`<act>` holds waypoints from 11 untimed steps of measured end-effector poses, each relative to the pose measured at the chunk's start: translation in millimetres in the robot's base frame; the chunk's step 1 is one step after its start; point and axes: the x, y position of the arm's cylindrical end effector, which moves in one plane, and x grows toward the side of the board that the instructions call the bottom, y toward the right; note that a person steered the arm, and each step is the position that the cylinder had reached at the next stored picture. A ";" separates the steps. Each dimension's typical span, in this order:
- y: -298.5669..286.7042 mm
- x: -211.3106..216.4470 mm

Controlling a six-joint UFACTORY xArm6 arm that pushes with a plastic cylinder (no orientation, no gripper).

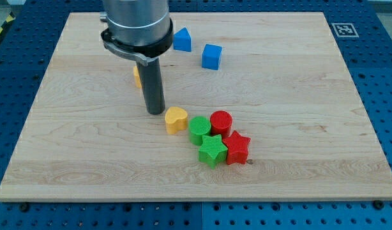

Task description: Move the yellow heart to the left of the green star

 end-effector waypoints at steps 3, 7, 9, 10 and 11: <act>8.5 20.3; 40.6 26.0; 40.6 52.8; 16.1 51.8; -34.3 56.3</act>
